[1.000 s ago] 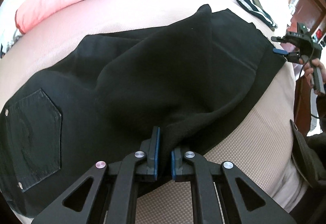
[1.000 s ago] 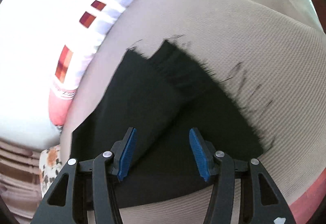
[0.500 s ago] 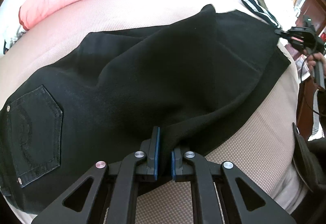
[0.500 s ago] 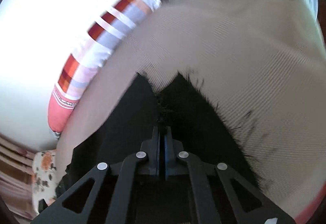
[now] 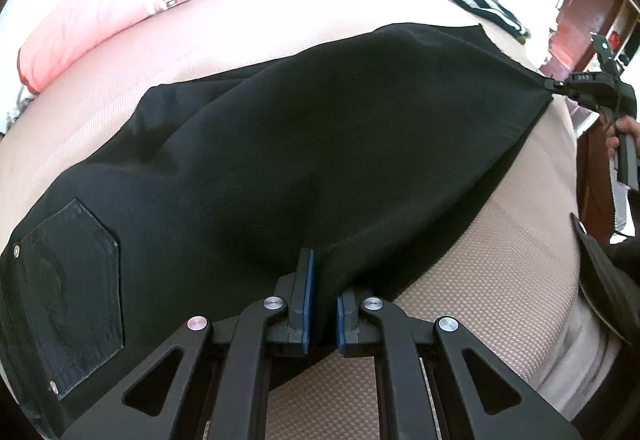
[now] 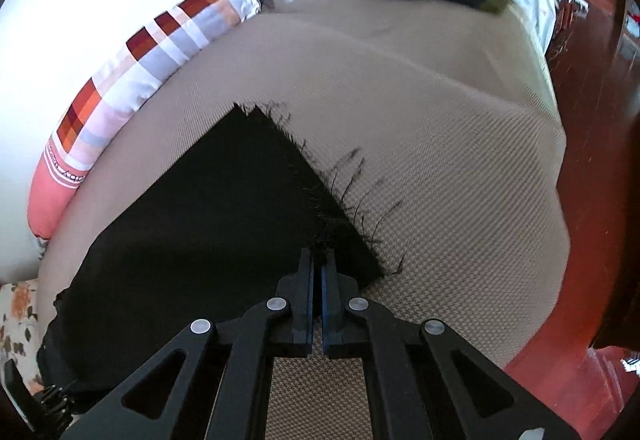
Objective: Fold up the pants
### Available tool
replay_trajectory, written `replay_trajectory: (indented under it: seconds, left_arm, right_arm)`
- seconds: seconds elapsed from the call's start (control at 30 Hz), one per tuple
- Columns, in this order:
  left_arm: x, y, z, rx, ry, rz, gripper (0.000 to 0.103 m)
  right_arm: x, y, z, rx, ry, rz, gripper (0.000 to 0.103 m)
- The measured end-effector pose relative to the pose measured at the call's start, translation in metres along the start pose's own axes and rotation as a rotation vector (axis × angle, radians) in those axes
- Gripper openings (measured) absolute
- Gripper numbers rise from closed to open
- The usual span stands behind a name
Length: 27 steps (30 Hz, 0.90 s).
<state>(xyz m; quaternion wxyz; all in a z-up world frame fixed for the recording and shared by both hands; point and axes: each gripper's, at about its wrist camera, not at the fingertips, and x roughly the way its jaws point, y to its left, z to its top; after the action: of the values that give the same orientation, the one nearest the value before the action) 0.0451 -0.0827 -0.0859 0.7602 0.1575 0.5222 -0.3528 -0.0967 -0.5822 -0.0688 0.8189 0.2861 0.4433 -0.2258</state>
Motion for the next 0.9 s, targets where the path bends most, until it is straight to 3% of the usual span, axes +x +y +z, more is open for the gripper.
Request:
replay_trajectory:
  seconds: [0.2, 0.4, 0.47, 0.57, 0.6, 0.63, 0.73, 0.8, 0.83, 0.9]
  left_arm:
    - [0.003, -0.009, -0.004, 0.062, -0.001, 0.003, 0.010]
    - [0.004, 0.004, -0.001, 0.006, 0.014, -0.067, 0.014]
    - [0.003, 0.011, 0.002, -0.053, 0.032, -0.111, 0.020]
    - [-0.003, 0.016, 0.004, -0.102, 0.048, -0.143, 0.049]
    - [-0.009, 0.016, 0.004, -0.102, 0.037, -0.140, 0.059]
    - [-0.015, 0.016, 0.003, -0.097, 0.026, -0.147, 0.062]
    - [-0.037, 0.023, 0.005, -0.110, -0.017, -0.182, 0.062]
    - [-0.056, 0.040, 0.008, -0.161, -0.089, -0.169, 0.062]
    - [-0.063, 0.051, 0.008, -0.190, -0.123, -0.153, 0.062]
    - [-0.076, 0.080, 0.010, -0.276, -0.199, -0.041, 0.063]
  right_arm:
    - [0.011, -0.008, -0.007, 0.004, 0.017, -0.043, 0.001]
    - [0.012, -0.007, -0.004, 0.019, 0.030, -0.056, 0.004]
    - [0.012, -0.006, -0.002, 0.021, 0.058, -0.058, 0.016]
    - [0.006, -0.004, 0.000, 0.019, 0.073, -0.071, 0.035]
    - [0.003, -0.004, 0.001, 0.017, 0.076, -0.077, 0.036]
    - [0.000, -0.003, 0.002, 0.014, 0.076, -0.084, 0.036]
    - [-0.013, 0.005, 0.007, -0.002, 0.056, -0.111, 0.036]
    - [-0.027, 0.023, 0.015, -0.051, 0.016, -0.119, 0.036]
    - [-0.031, 0.033, 0.019, -0.075, 0.005, -0.105, 0.036]
    - [-0.035, 0.070, 0.028, -0.158, 0.008, -0.024, 0.037]
